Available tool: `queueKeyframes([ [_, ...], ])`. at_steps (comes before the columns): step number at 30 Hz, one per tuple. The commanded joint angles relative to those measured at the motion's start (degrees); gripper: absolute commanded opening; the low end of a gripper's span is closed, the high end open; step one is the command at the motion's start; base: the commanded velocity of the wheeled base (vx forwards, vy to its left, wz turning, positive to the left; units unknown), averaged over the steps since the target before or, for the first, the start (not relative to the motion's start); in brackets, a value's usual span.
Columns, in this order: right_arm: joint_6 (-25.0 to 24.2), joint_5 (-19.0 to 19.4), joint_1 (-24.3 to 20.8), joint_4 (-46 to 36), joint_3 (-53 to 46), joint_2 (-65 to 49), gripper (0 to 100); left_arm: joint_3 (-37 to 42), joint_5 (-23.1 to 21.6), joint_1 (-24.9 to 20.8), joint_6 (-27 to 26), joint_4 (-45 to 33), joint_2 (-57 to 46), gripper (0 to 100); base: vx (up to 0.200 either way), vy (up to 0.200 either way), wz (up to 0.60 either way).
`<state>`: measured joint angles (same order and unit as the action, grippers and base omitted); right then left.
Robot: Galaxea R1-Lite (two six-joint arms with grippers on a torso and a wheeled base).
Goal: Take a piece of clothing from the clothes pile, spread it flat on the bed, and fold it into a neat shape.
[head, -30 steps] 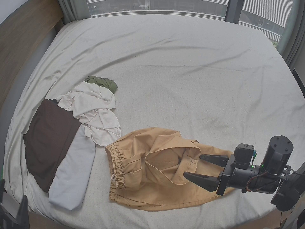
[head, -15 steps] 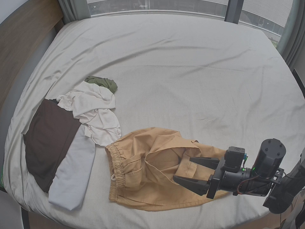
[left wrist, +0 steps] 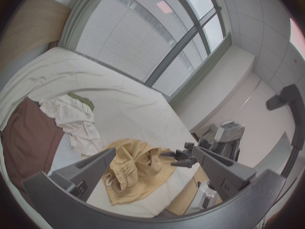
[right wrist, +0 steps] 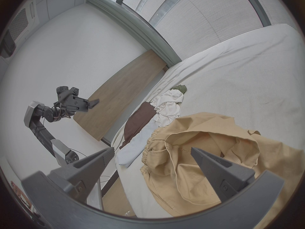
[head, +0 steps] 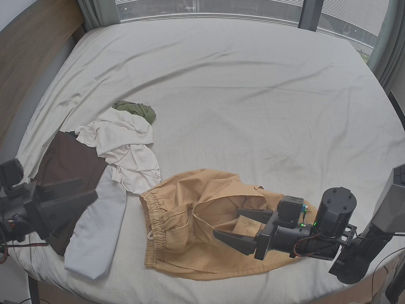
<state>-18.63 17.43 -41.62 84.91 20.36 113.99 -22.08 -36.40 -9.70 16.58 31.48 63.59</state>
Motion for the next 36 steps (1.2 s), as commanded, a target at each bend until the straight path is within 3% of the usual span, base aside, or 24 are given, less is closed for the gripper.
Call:
queueKeyframes([
  [1,-0.18,-0.03,0.05,-0.62,2.84,4.13,100,4.06,-0.25,-0.49,-2.78,4.82,10.68,100,0.000,0.000,0.00],
  [6,-0.18,-0.03,0.13,-0.53,4.87,6.24,100,4.50,-0.43,-1.02,-2.17,12.21,13.49,100,0.000,0.000,0.00],
  [10,-0.09,-0.03,0.84,-2.73,9.09,6.50,100,3.27,-0.78,-1.11,-1.64,13.08,16.48,100,0.000,0.000,0.00],
  [11,-0.09,-0.03,1.28,-7.56,12.51,6.06,100,3.62,-0.95,-1.11,-1.55,13.17,16.92,100,0.000,0.000,0.00],
  [15,-0.09,0.15,1.36,-11.08,15.85,6.06,100,3.97,-1.13,-1.11,-2.17,13.35,19.47,100,0.000,0.000,0.00],
  [29,-0.01,0.06,1.01,-11.26,18.75,9.49,100,8.01,-0.34,-0.93,-2.69,29.70,32.74,100,0.000,0.000,0.00],
  [36,0.08,-0.03,0.66,-11.52,18.75,10.11,100,8.72,-0.34,-1.11,-2.78,30.93,35.38,100,0.000,0.000,0.00],
])
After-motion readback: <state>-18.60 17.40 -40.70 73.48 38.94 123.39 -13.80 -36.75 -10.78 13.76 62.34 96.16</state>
